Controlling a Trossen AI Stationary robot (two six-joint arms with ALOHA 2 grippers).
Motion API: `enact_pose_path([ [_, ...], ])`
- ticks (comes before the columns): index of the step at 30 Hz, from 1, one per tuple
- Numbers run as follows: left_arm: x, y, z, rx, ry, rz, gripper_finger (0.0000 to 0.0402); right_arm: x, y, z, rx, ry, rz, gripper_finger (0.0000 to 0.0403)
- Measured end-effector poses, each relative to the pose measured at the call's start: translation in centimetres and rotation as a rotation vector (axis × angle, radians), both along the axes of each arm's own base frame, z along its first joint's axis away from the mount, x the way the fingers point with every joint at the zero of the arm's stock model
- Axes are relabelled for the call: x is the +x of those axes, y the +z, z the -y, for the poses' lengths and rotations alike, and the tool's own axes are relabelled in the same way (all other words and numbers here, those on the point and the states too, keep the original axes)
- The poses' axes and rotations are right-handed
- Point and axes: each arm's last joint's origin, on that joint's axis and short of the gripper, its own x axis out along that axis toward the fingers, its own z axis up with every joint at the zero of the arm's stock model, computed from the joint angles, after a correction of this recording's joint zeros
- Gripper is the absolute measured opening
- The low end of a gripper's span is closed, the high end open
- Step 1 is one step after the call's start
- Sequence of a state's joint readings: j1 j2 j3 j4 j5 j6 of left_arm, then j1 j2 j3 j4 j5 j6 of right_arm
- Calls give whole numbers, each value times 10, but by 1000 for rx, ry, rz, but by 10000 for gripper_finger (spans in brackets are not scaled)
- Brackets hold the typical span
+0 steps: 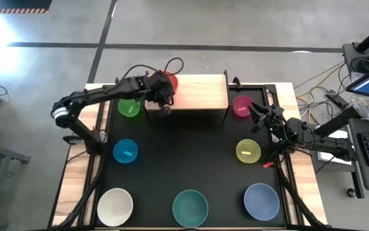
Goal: Place and stack bowls onto a shelf
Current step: Put the orange bowl on the shelf, then stack the large blue bowl on top of the orange bowl on the shelf
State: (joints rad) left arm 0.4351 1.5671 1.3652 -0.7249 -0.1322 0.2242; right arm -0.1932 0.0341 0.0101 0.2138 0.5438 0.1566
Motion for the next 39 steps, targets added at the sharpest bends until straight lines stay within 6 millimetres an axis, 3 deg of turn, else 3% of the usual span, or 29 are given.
enact_pose_path([
  [13,5,35,5,-40,39,125,128,0,0,0,0,0,0,137],
  [21,14,50,24,-18,-41,153,142,0,0,0,0,0,0,137],
  [31,30,50,78,-69,-165,183,125,0,0,0,0,0,1,137],
  [39,41,38,142,-105,-285,154,123,0,0,0,0,0,0,137],
])
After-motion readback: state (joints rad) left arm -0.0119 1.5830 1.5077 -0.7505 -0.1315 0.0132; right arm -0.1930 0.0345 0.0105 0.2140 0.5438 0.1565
